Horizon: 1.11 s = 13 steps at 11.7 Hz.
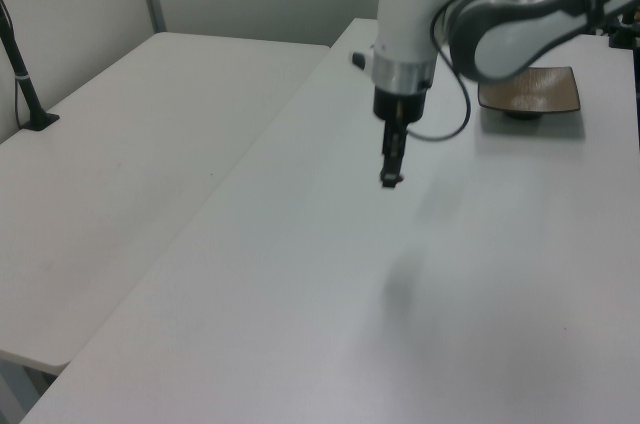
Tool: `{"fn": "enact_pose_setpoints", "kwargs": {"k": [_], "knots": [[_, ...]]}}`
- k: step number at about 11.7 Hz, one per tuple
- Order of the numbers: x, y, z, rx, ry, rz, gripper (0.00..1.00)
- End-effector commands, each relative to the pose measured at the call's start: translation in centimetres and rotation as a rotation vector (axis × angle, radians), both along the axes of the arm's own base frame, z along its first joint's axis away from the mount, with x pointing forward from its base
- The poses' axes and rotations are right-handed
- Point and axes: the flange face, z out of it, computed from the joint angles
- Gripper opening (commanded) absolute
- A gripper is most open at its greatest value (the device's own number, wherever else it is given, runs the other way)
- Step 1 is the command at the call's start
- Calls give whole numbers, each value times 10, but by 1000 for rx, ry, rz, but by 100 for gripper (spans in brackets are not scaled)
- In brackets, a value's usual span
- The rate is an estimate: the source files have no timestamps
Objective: Strawberries on a ceramic plate
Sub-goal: 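Carry the held strawberry over to the brown square plate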
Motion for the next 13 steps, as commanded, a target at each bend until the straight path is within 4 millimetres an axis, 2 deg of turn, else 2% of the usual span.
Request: {"fn": "enact_pose_setpoints", "kwargs": {"k": [1, 4, 5, 7, 10, 13], "knots": [[-9, -58, 21, -55, 112, -53, 8], [-3, -124, 25, -106, 233, -106, 8], [-4, -161, 23, -127, 317, -92, 8], [0, -220, 26, -132, 412, -94, 8], [-3, -309, 11, -68, 617, -38, 8], [-5, -385, -7, -19, 718, -64, 10]]}}
